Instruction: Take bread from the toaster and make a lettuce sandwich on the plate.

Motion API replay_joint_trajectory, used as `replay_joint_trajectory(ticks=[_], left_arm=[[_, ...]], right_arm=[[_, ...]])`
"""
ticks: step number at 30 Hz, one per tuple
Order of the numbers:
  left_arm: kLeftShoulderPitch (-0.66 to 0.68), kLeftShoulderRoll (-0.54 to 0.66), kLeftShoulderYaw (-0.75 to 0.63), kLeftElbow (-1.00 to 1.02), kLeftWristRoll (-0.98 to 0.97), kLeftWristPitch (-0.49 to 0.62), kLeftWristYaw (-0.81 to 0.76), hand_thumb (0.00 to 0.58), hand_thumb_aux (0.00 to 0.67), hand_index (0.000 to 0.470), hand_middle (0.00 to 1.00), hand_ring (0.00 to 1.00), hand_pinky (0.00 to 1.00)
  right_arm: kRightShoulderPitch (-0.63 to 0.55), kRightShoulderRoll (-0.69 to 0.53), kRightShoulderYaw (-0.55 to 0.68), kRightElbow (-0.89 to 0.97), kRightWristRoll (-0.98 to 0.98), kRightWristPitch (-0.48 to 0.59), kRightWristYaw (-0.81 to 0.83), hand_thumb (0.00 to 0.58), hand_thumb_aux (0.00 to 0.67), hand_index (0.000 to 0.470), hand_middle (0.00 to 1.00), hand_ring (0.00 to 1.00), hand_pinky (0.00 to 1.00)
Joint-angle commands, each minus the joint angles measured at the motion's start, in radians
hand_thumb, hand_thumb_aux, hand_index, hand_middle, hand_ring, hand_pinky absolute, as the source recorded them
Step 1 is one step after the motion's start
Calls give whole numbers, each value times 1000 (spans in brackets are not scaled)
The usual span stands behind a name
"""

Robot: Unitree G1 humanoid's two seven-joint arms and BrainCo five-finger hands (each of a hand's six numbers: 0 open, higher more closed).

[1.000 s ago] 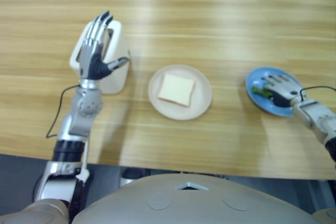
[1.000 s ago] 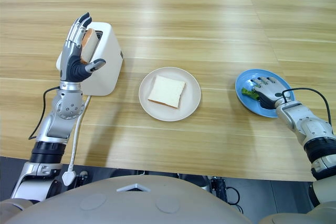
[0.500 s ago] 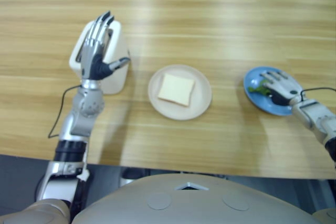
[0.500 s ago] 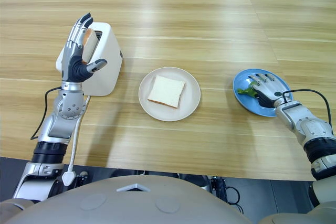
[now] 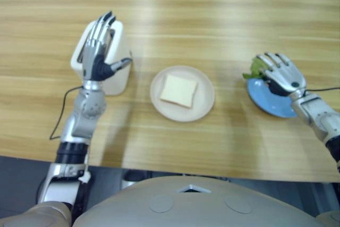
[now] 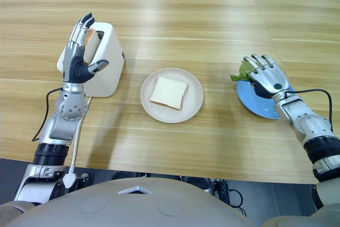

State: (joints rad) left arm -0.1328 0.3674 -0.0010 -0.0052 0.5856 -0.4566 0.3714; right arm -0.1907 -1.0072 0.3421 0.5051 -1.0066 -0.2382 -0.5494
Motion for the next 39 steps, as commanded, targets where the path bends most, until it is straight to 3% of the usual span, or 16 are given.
replay_joint_trajectory(ticks=[1,21,27,39], left_arm=[[-2,-3,-2,2,10,10,-5,0,0,0,0,0,0],[-16,-5,-12,12,21,16,-1,0,0,0,0,0,0],[-32,-8,-19,22,27,17,3,0,0,0,0,0,0],[-76,-18,-35,67,48,10,30,0,0,0,0,0,0]], right_arm=[[14,-2,-11,1,-4,-11,-54,580,670,460,1000,1000,1000],[15,-7,-3,-61,-55,-3,-177,580,670,460,1000,1000,1000],[-1,5,2,-153,-107,11,-192,580,670,460,1000,1000,1000],[-145,178,105,-276,-187,-52,-114,580,670,460,1000,1000,1000]])
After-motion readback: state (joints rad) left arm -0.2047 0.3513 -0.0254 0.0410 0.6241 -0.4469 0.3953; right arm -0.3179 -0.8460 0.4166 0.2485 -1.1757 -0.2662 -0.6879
